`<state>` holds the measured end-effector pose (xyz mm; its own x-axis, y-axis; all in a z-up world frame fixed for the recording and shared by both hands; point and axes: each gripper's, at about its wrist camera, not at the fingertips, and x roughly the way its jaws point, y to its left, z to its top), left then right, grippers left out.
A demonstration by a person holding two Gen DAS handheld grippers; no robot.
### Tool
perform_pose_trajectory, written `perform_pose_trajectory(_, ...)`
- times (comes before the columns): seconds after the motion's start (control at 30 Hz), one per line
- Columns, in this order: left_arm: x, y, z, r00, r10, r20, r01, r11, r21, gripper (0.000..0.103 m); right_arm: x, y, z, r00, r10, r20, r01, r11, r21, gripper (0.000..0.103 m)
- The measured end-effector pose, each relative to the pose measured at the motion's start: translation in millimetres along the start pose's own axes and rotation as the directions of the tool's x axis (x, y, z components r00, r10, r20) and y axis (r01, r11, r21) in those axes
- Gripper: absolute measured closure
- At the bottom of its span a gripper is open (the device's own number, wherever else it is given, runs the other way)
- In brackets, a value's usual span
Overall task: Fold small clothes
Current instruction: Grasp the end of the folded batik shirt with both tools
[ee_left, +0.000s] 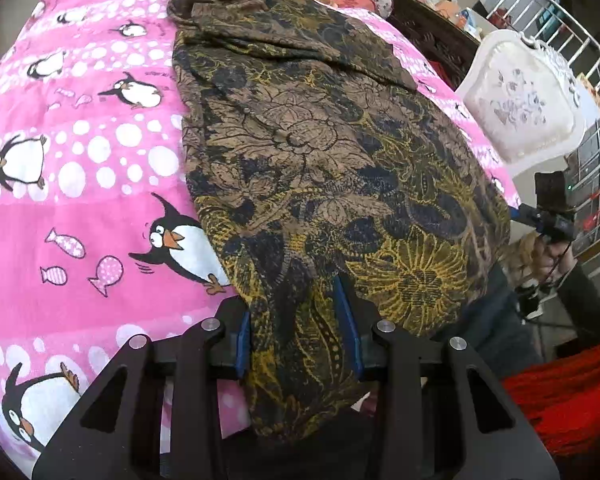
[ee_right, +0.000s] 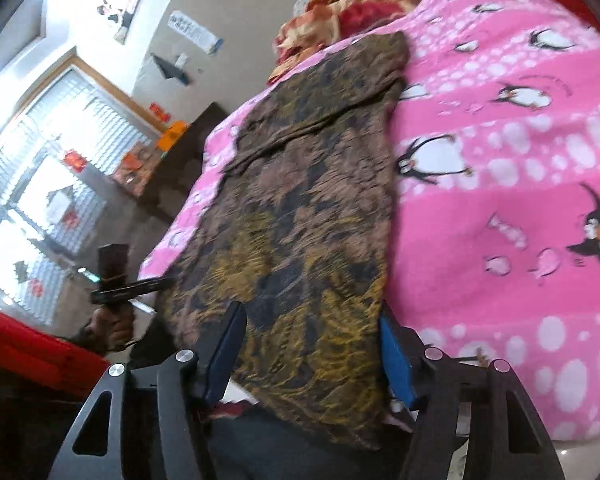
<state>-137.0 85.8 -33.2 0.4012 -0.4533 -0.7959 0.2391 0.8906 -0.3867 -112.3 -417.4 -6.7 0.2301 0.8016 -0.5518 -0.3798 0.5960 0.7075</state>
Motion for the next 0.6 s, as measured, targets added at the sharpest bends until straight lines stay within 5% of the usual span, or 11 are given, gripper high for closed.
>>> perform_pose_trajectory(0.13,1.9,2.1,3.6,0.999,-0.048,-0.001,0.048,0.998,-0.028,0.060,9.0,-1.7,1.5,1.000,0.025,0.000,-0.025,1.000,-0.015,0.050)
perform_pose_trajectory(0.3,0.4,-0.8,4.9,0.999,-0.037,0.003,0.037,0.999,-0.013,0.060,20.7,-11.6,6.4,0.998,-0.064,0.022,0.064,0.998,0.000,0.090)
perform_pose_trajectory(0.6,-1.2,5.8,10.9,0.998,-0.035,0.044,0.039,0.993,-0.113,0.061,14.4,-8.5,-7.0,0.998,-0.038,0.049,0.039,0.999,-0.018,0.091)
